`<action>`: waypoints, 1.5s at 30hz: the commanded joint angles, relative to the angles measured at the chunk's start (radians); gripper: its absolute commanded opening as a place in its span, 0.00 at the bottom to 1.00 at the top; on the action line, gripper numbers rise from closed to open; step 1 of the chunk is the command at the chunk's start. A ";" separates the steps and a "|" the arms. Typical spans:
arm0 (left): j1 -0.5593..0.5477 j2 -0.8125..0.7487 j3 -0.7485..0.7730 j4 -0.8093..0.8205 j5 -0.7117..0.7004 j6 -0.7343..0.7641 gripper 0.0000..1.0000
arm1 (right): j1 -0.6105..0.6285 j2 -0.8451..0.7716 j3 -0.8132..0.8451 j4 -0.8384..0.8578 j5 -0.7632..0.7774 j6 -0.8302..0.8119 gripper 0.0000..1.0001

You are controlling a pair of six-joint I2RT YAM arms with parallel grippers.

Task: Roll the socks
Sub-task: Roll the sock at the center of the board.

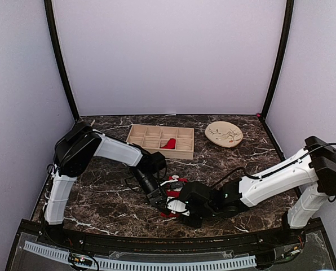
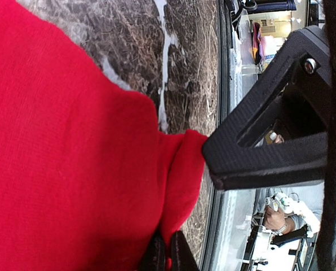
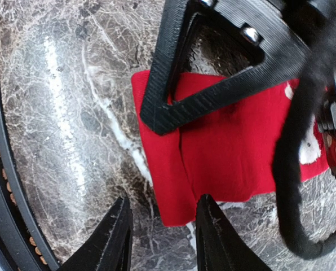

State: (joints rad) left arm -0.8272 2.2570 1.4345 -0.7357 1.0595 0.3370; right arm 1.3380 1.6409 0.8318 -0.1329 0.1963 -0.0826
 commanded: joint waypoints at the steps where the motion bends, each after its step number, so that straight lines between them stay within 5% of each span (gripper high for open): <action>1: 0.009 0.028 0.008 -0.042 -0.027 0.033 0.00 | 0.013 0.031 0.036 0.005 0.032 -0.042 0.37; 9: 0.009 0.035 0.016 -0.054 -0.021 0.040 0.00 | 0.013 0.065 0.047 0.006 0.039 -0.073 0.34; 24: 0.012 0.038 0.026 -0.070 -0.021 0.046 0.00 | -0.028 0.115 0.049 0.006 -0.004 -0.063 0.10; 32: 0.023 -0.005 -0.014 -0.010 -0.074 -0.016 0.30 | -0.062 0.096 0.050 -0.021 -0.074 -0.038 0.05; 45: 0.083 -0.142 -0.178 0.208 -0.134 -0.162 0.36 | -0.113 0.083 0.066 -0.052 -0.194 -0.012 0.05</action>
State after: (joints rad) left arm -0.7635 2.1635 1.3083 -0.6212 1.0634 0.2317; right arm 1.2415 1.7302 0.8864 -0.1429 0.0490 -0.1143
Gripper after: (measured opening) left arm 0.359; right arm 0.049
